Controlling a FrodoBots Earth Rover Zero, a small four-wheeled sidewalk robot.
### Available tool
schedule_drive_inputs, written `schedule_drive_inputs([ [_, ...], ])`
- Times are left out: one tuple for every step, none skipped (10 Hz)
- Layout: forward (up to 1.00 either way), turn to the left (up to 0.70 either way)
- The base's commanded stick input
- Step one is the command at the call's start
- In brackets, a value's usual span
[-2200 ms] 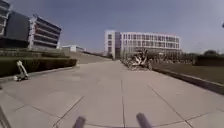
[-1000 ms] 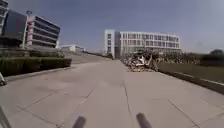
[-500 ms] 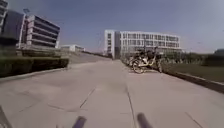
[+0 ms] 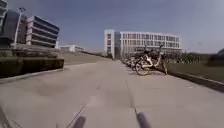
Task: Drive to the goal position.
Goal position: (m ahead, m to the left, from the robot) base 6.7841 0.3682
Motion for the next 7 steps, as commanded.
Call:
schedule_drive_inputs([
  [1.0, 0.0],
  [1.0, 0.0],
  [1.0, 0.0],
  [1.0, 0.0],
  [1.0, 0.0],
  [1.0, 0.0],
  [1.0, 0.0],
])
